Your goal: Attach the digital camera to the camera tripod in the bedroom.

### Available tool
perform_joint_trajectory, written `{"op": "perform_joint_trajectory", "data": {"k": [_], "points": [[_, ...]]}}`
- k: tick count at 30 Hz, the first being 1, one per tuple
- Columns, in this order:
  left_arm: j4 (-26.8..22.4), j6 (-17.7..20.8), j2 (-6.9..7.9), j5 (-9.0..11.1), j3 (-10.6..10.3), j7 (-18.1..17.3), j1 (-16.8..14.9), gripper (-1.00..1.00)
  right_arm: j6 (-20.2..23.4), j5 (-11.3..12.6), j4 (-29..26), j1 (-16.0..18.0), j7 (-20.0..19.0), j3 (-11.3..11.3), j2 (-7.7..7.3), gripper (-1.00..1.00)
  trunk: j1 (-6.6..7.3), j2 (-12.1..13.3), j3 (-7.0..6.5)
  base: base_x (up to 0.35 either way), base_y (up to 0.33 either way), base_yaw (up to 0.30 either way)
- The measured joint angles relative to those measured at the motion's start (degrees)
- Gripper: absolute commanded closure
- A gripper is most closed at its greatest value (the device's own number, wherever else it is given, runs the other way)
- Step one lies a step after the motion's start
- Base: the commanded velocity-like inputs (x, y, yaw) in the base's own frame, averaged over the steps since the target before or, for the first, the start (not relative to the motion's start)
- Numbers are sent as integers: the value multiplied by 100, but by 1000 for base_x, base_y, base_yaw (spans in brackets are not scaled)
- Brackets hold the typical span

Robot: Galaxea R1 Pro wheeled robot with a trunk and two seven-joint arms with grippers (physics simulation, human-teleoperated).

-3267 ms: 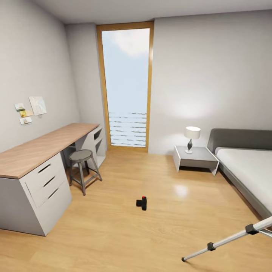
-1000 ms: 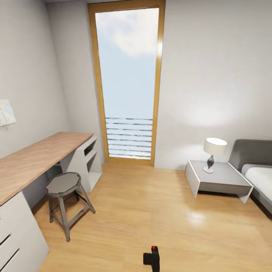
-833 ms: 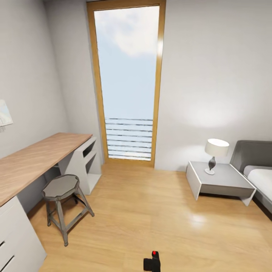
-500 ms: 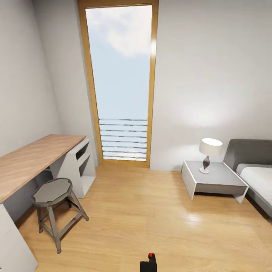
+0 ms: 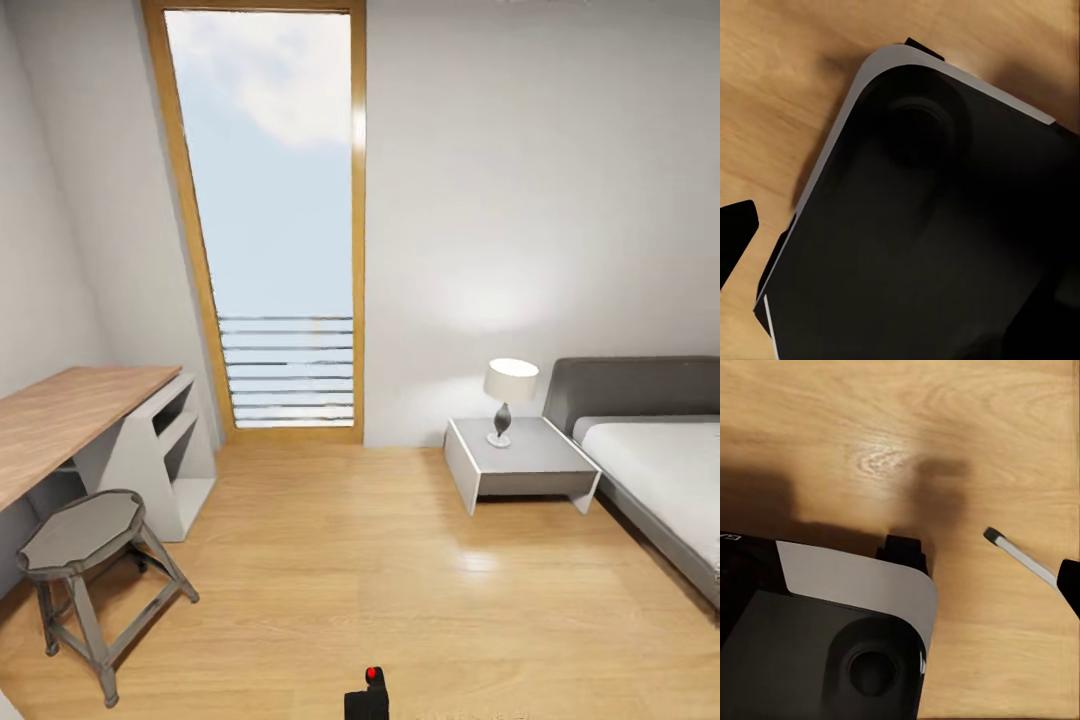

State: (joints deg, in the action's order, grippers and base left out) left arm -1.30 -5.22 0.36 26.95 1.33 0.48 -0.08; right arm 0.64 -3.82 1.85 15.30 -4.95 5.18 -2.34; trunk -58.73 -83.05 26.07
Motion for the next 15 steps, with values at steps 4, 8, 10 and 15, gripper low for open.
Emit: {"op": "perform_joint_trajectory", "data": {"k": [4, 8, 10, 15], "points": [[0, -1, 0, 6, 9, 0, 0, -100, -1, 0, 0, 0, -1, 0, -2, -100, 0, 0, 0, 0, 0, -266], [0, -2, 0, 6, 11, 0, 0, -100, -1, 0, 0, 0, 3, 0, -3, -100, 0, 0, 0, 0, 0, -266], [0, -2, 0, 5, 11, 0, 0, -100, -1, 0, 0, 0, 1, 0, -3, -100, 0, 0, 0, 0, 0, -266], [0, 5, 0, 4, 9, 0, 0, -100, -1, 0, 0, 0, 2, 0, -2, -100, 0, 0, 0, 0, 0, -266]]}}
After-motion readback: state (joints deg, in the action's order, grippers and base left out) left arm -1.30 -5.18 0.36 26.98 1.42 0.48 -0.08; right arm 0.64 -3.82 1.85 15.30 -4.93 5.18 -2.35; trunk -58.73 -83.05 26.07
